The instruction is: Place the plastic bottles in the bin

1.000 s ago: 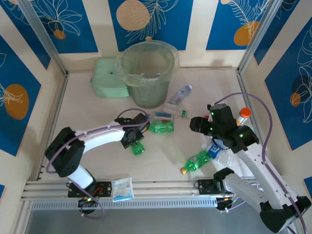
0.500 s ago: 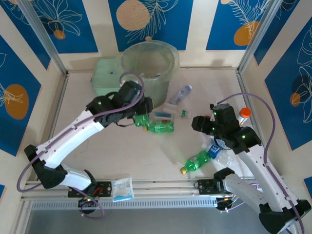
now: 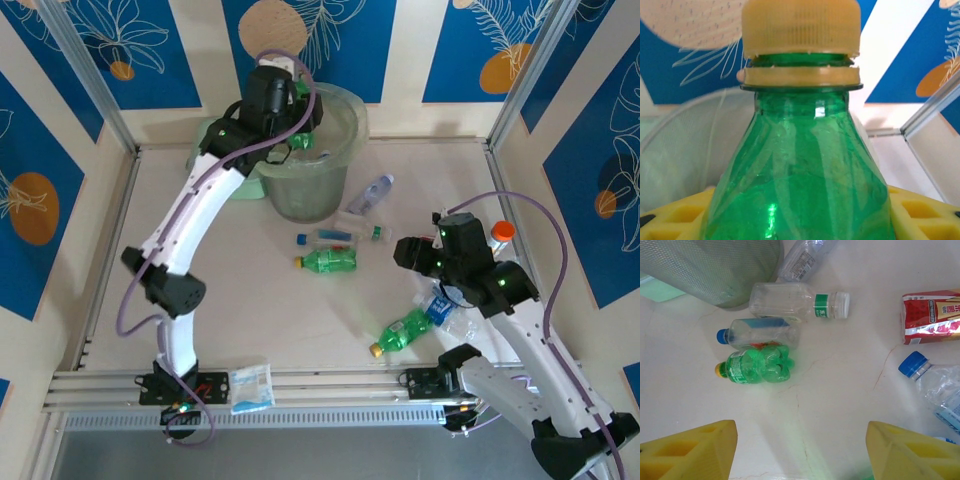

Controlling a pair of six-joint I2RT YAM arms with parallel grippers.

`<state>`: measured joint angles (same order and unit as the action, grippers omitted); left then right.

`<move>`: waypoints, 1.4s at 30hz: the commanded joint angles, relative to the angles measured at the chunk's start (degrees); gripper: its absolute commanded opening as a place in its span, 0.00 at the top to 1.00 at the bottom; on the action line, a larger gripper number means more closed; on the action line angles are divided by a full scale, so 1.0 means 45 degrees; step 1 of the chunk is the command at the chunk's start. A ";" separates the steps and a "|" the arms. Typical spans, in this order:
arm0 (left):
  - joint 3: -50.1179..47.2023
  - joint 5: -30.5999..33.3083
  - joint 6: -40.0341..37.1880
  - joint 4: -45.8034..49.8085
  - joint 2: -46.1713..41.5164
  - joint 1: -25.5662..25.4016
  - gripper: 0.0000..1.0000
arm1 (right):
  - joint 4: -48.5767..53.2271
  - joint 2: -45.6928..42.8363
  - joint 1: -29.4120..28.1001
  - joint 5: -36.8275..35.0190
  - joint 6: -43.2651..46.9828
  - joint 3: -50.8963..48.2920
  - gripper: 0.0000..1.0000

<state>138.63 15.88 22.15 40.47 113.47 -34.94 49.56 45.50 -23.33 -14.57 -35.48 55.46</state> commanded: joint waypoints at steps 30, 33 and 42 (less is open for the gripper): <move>-0.2157 -0.1832 -0.0776 -0.2455 -0.1203 0.1338 0.17 | 0.4315 0.1142 0.0146 -0.3113 -0.3132 0.0783 0.26; -0.4619 -0.1951 -0.1045 -0.2776 -0.3162 0.0824 0.18 | 0.5001 0.1568 0.0146 -0.2993 -0.4259 0.0478 0.24; -1.3185 -0.2976 -0.1667 -0.3330 -0.8503 -0.1101 0.16 | 0.5767 0.2377 -0.2565 -0.2074 -0.7881 -0.1445 0.24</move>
<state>86.32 5.91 15.99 25.32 77.34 -38.92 71.79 54.98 -31.51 -24.51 -61.84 50.22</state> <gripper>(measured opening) 0.842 0.752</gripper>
